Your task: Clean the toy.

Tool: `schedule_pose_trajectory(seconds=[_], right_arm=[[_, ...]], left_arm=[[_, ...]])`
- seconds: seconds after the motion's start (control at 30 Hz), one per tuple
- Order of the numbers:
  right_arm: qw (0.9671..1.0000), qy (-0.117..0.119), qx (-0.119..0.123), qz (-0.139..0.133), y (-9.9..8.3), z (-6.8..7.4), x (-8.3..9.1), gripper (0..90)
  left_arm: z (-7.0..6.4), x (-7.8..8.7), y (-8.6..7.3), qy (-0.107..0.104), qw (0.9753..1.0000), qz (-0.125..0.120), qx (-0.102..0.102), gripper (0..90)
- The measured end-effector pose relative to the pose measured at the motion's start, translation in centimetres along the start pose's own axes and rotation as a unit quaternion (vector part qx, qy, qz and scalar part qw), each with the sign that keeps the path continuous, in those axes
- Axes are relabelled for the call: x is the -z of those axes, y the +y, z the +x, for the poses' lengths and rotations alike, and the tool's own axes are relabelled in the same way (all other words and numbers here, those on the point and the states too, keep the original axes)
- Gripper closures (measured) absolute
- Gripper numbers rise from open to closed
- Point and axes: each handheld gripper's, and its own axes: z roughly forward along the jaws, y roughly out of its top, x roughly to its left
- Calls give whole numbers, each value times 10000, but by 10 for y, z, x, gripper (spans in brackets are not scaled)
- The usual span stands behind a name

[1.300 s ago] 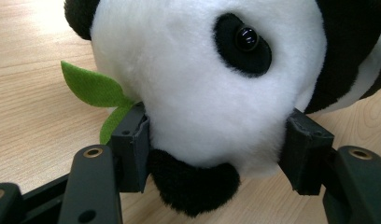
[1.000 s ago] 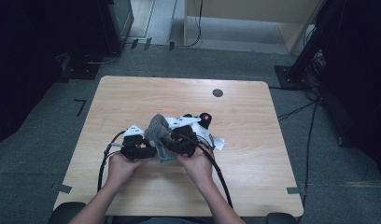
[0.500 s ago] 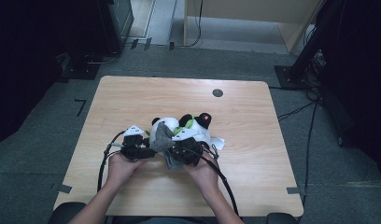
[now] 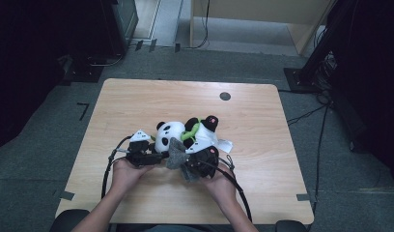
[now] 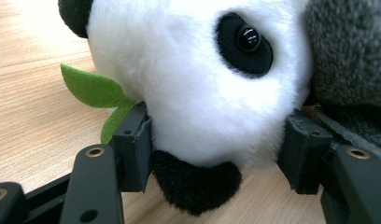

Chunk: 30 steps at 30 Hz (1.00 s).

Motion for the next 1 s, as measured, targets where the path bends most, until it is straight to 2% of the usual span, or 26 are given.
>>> schedule_pose_trajectory(seconds=[0.17, 0.27, 0.5, 0.8, 0.93, 1.0], right_arm=[[9998, -138, 26, 137, -12, -6, 8, 773], [9996, -230, 26, 128, -18, -9, 15, 773], [9991, -349, -158, -154, -24, -19, 41, 770], [9980, -461, -288, -331, -26, -29, 60, 770], [9968, -590, -331, -428, -26, -33, 72, 769], [9954, -661, -425, -550, -26, -36, 82, 768]], left_arm=[[0, 0, 0, -3, 10000, 5, 7, 379], [0, 0, 0, 12, 10000, 18, -9, 382], [1, 0, 0, 17, 10000, 26, -27, 386], [1, -1, 0, 7, 10000, 25, 5, 388], [1, -1, 0, 4, 10000, 23, 21, 388], [1, -1, 0, 4, 10000, 20, 21, 388]])
